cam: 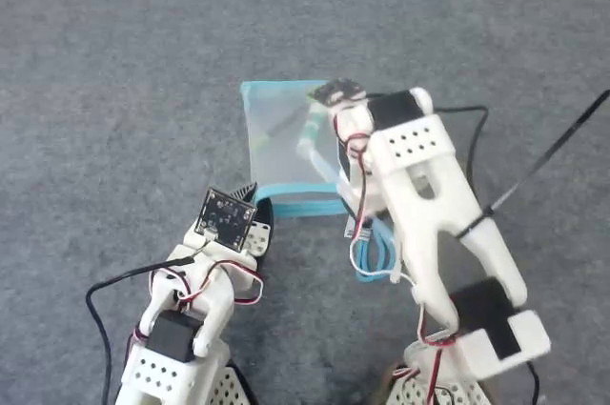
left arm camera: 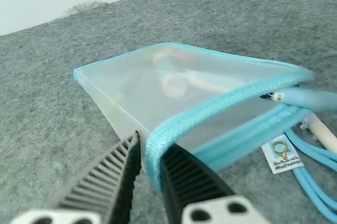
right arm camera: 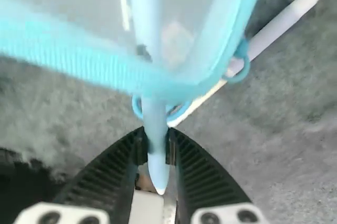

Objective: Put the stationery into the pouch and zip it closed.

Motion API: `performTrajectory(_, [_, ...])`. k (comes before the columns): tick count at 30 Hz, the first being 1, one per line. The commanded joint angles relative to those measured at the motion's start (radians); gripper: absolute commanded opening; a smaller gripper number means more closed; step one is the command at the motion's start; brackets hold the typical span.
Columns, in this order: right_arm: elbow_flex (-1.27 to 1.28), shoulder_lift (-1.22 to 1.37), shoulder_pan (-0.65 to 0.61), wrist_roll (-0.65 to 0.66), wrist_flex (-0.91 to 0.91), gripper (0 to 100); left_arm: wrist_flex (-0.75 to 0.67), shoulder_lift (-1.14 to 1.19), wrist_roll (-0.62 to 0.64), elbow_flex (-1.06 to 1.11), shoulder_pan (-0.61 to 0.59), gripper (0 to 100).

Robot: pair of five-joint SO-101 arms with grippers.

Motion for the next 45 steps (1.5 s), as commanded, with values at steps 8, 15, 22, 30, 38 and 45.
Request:
performTrajectory(8, [-0.149,0.059,0.064,-0.115,0.039,0.9,-0.006,0.005,0.0,-0.005,0.008,1])
performTrajectory(15, [-0.152,0.048,-0.064,-0.038,0.036,0.9,-0.008,0.005,0.0,-0.005,0.008,1])
performTrajectory(22, [-0.201,0.048,-0.154,-0.012,0.035,1.1,-0.006,0.006,0.0,-0.005,0.008,1])
performTrajectory(30, [-0.221,0.048,-0.154,-0.015,0.005,15.6,-0.006,0.006,0.0,-0.005,0.008,1])
performTrajectory(38, [-0.221,0.048,-0.15,-0.048,-0.03,15.9,-0.006,0.006,0.0,-0.005,0.008,1])
performTrajectory(45, [-0.216,-0.019,-0.124,-0.04,-0.018,15.8,-0.006,0.006,-0.002,-0.005,0.008,1])
